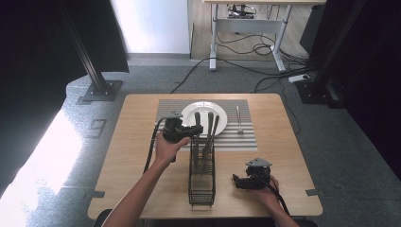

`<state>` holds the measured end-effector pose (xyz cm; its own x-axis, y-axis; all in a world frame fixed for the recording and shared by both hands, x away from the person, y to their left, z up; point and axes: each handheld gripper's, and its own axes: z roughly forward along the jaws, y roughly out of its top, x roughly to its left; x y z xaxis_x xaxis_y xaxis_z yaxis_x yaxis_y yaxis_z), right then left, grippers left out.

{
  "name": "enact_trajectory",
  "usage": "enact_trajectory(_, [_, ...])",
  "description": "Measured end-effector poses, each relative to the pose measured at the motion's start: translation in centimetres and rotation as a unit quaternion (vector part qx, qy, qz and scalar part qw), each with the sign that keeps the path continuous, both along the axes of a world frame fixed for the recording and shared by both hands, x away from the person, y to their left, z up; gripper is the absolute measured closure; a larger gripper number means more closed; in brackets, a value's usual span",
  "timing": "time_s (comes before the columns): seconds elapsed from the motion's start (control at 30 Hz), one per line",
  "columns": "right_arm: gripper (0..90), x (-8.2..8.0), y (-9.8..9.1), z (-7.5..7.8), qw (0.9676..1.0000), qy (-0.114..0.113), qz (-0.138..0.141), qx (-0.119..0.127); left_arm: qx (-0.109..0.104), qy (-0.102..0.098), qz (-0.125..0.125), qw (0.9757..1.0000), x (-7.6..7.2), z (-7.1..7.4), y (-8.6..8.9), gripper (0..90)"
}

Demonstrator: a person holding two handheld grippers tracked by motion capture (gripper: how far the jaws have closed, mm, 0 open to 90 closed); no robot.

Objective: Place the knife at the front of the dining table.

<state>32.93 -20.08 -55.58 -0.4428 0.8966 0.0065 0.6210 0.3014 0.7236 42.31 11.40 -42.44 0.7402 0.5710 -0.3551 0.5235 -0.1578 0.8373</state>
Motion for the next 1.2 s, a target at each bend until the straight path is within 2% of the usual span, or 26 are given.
enact_trajectory(0.1, [5.1,0.0,0.0,0.0,1.0,-0.002,0.003,0.0,-0.014,-0.011,-0.003,0.9998,-0.2,0.4,0.1,82.8])
enact_trajectory(0.27, [5.6,-0.1,0.0,0.0,1.0,-0.003,0.004,0.0,-0.025,-0.018,-0.002,0.9995,-0.4,0.9,0.4,83.0])
enact_trajectory(0.37, [5.6,-0.1,0.0,0.0,1.0,-0.002,0.004,0.001,-0.028,-0.03,0.003,0.9992,-0.6,1.4,0.8,83.2])
enact_trajectory(0.5, [5.7,-0.1,0.0,0.0,1.0,-0.002,0.004,0.001,-0.028,-0.047,0.011,0.9984,-1.0,2.6,1.3,83.2])
enact_trajectory(0.57, [5.7,-0.1,0.0,0.0,1.0,-0.002,0.004,0.001,-0.027,-0.063,0.013,0.9975,-1.3,3.6,1.7,83.3])
enact_trajectory(0.8, [5.7,-0.1,0.0,0.0,1.0,-0.001,0.004,0.001,-0.039,-0.079,0.019,0.996,-1.7,5.3,2.5,83.4])
enact_trajectory(0.97, [5.7,-0.1,0.0,0.0,1.0,-0.001,0.004,0.001,-0.057,-0.087,0.025,0.9943,-1.9,6.7,3.6,83.4])
enact_trajectory(1.2, [5.7,-0.1,0.0,0.0,1.0,-0.001,0.004,0.001,-0.063,-0.097,0.035,0.9927,-2.2,7.8,4.7,83.4])
